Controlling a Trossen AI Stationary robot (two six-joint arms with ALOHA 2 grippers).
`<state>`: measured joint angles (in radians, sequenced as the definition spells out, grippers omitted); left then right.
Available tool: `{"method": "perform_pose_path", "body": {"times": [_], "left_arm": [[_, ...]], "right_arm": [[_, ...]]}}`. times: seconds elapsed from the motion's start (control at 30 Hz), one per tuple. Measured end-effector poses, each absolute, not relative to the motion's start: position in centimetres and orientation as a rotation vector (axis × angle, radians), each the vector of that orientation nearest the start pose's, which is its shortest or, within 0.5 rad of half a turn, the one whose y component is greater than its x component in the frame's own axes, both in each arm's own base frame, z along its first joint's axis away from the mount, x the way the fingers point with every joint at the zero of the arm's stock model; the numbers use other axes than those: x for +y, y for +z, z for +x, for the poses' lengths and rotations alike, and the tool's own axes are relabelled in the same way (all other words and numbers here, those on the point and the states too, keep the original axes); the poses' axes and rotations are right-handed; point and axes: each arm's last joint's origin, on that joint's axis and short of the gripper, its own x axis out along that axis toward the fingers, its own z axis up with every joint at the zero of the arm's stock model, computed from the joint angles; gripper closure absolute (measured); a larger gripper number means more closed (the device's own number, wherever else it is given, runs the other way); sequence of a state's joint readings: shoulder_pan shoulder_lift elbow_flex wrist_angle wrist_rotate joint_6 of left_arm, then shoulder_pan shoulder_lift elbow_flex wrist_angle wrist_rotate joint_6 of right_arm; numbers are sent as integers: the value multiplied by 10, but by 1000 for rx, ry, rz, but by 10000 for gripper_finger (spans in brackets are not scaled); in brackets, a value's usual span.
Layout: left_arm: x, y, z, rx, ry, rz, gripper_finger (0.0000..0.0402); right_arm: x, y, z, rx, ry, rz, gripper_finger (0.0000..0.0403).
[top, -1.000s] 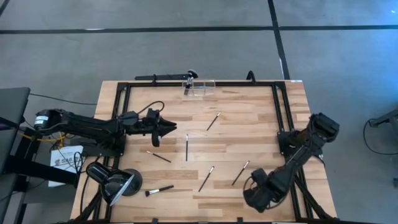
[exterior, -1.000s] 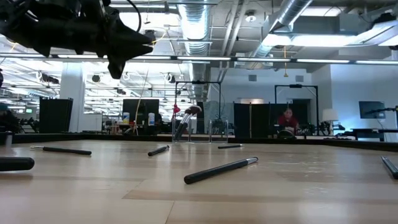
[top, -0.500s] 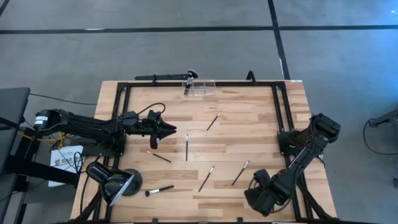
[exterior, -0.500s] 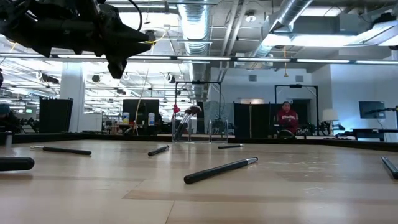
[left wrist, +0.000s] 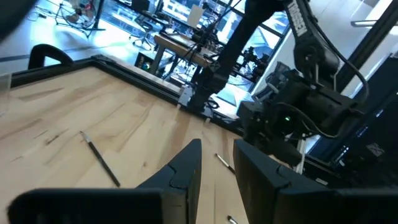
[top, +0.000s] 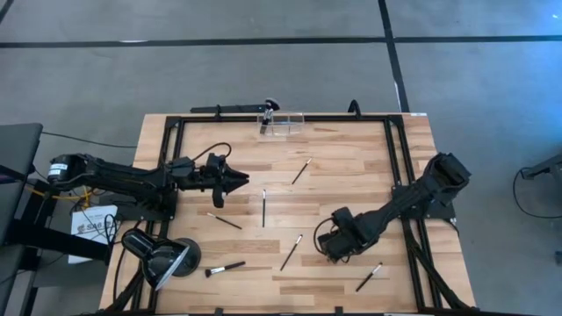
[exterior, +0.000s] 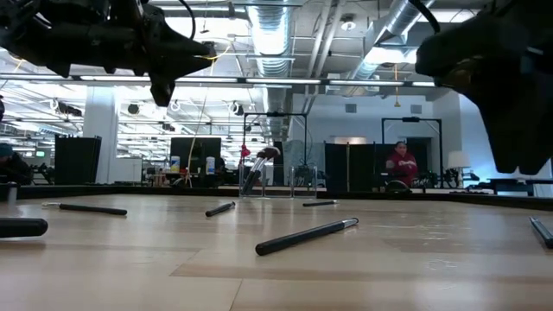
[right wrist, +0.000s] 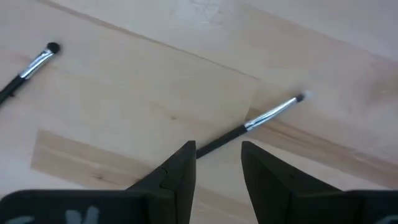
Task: Sort items
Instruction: Put the eyeshadow brush into the right section of the transparent organizer
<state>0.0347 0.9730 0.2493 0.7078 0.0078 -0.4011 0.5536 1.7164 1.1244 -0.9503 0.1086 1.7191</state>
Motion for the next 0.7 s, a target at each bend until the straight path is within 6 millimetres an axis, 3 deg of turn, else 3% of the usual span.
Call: {"method": "perform_pose_path", "body": {"times": [0.33, 0.7], "left_arm": [[4, 203, 191, 14, 20, -398, 311], [4, 203, 191, 20, -3, -407, 311]], "right_arm": [[154, 179, 253, 1252, -978, 900, 285], [152, 144, 265, 1335, -1038, 840, 285]]}}
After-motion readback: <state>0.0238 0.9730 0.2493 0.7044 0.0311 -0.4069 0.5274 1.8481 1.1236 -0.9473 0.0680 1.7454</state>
